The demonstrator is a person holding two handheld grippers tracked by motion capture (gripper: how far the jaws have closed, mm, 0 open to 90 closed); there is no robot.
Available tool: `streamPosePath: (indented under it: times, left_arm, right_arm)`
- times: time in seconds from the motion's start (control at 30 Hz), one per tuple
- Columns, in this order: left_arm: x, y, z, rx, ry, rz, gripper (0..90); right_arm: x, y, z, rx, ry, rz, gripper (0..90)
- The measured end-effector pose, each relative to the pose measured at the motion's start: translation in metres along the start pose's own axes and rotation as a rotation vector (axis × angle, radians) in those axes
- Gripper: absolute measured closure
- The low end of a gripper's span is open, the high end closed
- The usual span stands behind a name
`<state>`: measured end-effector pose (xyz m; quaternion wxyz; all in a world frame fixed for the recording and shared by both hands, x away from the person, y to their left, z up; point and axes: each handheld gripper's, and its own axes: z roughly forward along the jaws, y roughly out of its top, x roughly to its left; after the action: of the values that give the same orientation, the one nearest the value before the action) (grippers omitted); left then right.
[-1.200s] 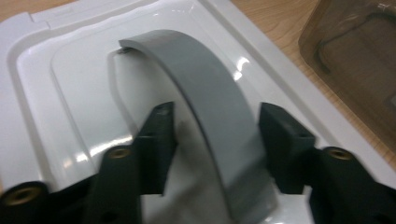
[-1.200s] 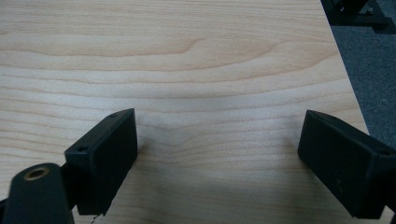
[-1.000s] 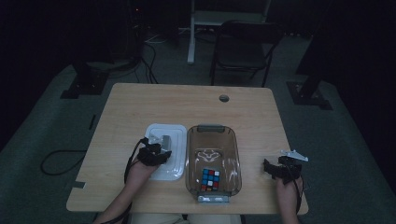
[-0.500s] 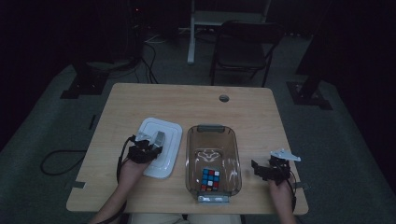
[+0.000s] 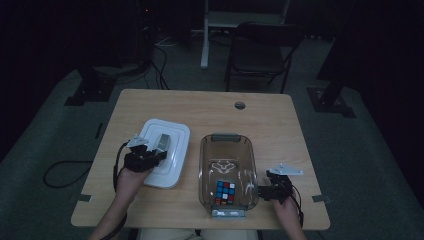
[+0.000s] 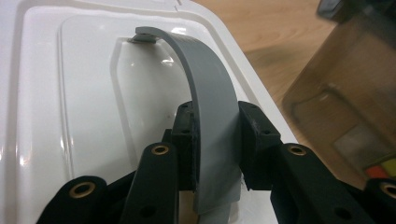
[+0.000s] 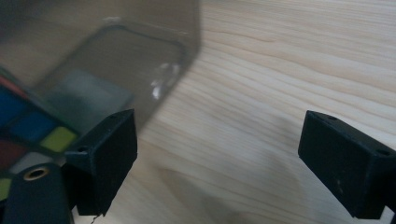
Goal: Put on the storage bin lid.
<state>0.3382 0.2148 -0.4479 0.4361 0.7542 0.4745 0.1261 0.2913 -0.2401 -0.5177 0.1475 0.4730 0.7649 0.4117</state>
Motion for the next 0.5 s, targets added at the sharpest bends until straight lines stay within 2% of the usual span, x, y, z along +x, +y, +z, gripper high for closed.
streamPosePath:
  times: [0.17, 0.27, 0.33, 0.5]
  left_arm:
    - [-0.003, 0.007, -0.018, -0.031, -0.025, 0.006, 71.8]
    - [-0.004, 0.012, -0.029, -0.052, -0.089, -0.013, 71.7]
    - [-0.009, 0.016, -0.036, -0.066, -0.09, 0.009, 71.8]
    - [-0.019, 0.022, -0.05, -0.091, -0.126, 0.037, 71.8]
  right_arm:
    - [0.005, -0.001, 0.0, -0.006, 0.014, 0.008, 12.7]
    - [0.009, 0.0, 0.001, -0.004, 0.006, 0.001, 12.7]
    - [0.013, 0.0, 0.003, -0.005, 0.013, 0.001, 12.8]
    - [0.022, 0.001, 0.009, 0.017, 0.033, -0.027, 12.7]
